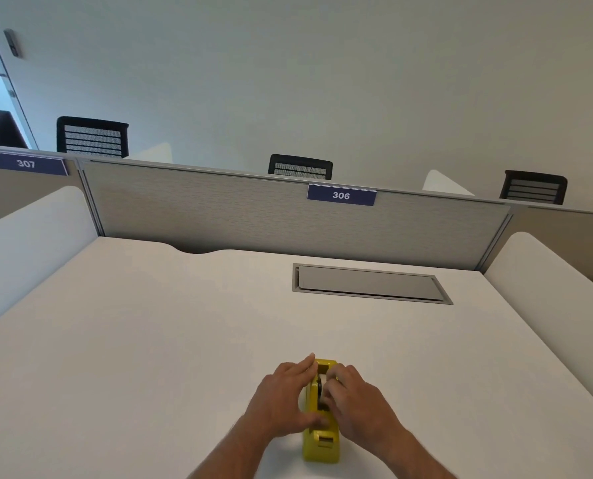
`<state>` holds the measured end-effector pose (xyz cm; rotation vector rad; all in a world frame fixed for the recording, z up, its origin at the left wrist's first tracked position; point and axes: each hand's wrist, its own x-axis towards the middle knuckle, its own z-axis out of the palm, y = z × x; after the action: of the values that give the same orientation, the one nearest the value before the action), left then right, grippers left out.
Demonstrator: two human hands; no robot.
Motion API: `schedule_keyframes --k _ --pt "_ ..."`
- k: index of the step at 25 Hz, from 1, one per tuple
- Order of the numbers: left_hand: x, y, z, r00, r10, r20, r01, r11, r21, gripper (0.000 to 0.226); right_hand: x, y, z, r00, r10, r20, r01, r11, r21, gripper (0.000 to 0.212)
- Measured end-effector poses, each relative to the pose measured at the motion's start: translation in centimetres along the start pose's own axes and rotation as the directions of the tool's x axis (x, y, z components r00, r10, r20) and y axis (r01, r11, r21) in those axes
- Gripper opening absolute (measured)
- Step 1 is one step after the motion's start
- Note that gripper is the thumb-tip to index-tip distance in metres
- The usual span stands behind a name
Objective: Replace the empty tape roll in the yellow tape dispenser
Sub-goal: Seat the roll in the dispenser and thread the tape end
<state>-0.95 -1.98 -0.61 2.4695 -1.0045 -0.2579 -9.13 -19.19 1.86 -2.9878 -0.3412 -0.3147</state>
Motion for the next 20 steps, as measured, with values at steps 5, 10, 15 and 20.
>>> schedule_keyframes --k 5,10,15,20 --pt "-0.1 -0.2 -0.2 0.999 0.018 0.029 -0.019 0.999 0.047 0.106 -0.6 -0.3 0.3 0.997 0.058 0.046 -0.058 0.998 -0.006 0.025" --pt "0.0 -0.1 -0.2 0.999 0.002 0.043 -0.006 0.996 0.094 0.105 -1.1 -1.1 -0.2 0.992 0.097 0.075 -0.095 0.995 -0.022 0.024" --pt "-0.1 -0.2 0.1 0.999 0.007 0.05 -0.013 0.993 0.116 0.104 -1.8 -2.6 -0.7 0.987 0.13 0.097 -0.13 0.991 -0.004 0.023" --pt "0.2 -0.3 0.3 0.998 -0.001 0.06 -0.008 0.989 0.147 0.103 -2.6 -3.3 -1.1 0.987 0.143 0.076 -0.147 0.988 0.042 0.026"
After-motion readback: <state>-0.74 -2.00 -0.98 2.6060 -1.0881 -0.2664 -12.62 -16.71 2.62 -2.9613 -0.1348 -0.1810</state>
